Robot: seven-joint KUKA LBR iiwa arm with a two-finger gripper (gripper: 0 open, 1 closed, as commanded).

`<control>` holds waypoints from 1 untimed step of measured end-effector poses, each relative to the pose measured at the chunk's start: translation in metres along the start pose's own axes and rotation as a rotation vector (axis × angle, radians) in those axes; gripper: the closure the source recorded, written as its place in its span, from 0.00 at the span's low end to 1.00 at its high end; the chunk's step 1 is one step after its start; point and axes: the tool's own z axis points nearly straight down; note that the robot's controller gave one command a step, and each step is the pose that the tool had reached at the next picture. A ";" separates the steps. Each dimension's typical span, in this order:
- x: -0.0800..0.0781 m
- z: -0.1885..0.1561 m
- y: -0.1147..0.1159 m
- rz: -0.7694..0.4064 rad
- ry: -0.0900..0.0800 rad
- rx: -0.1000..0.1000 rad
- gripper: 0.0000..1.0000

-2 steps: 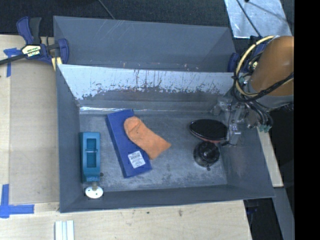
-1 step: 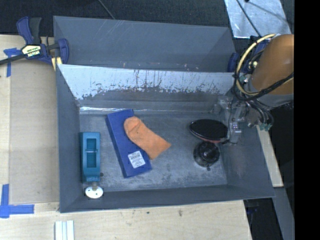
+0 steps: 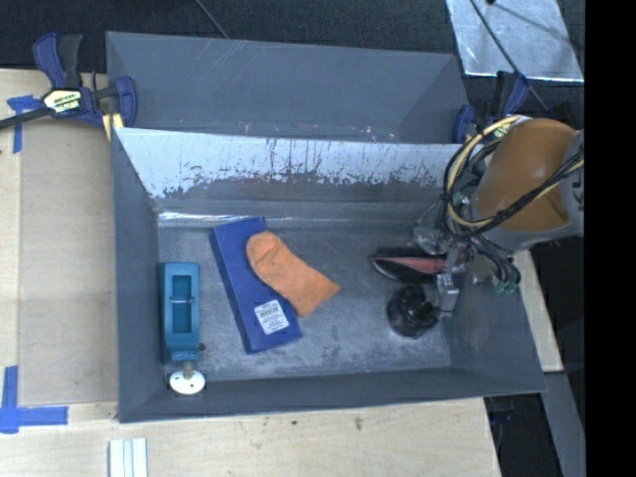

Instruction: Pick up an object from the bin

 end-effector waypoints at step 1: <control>0.000 0.000 0.000 -0.001 0.000 0.000 1.00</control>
Offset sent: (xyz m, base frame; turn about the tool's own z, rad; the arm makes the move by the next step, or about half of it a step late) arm -0.0179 0.0149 0.1265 0.0022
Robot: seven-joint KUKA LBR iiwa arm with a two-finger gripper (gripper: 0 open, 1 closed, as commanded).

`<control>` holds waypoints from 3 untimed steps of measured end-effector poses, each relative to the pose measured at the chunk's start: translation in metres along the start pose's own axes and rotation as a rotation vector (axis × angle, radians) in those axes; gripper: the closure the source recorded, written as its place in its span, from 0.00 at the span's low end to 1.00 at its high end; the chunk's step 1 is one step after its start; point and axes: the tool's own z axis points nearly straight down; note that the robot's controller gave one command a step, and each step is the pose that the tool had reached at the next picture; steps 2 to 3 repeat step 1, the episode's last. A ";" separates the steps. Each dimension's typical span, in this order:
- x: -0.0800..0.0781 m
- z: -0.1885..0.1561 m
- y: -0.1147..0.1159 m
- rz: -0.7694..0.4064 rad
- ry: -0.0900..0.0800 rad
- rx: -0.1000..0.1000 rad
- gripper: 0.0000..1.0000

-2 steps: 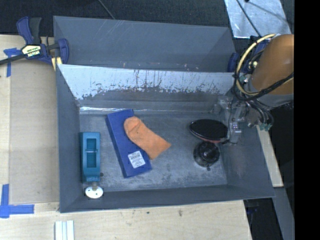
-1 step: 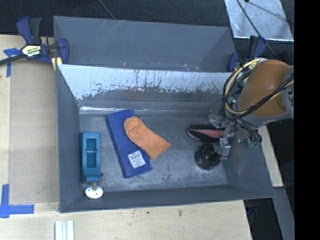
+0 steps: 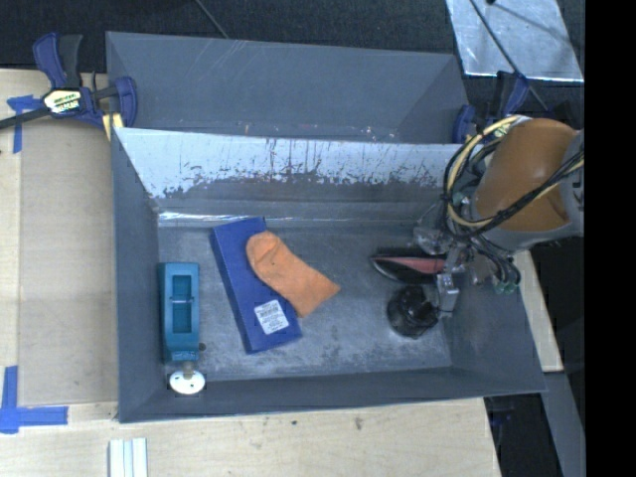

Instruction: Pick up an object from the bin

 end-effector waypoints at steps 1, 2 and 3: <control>0.015 -0.127 0.015 0.003 0.006 -0.002 1.00; 0.015 -0.127 0.015 0.003 0.006 -0.002 1.00; 0.015 -0.127 0.015 0.003 0.006 -0.002 1.00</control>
Offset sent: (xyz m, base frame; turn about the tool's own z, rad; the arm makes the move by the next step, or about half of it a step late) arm 0.0000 0.0000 0.0000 0.0000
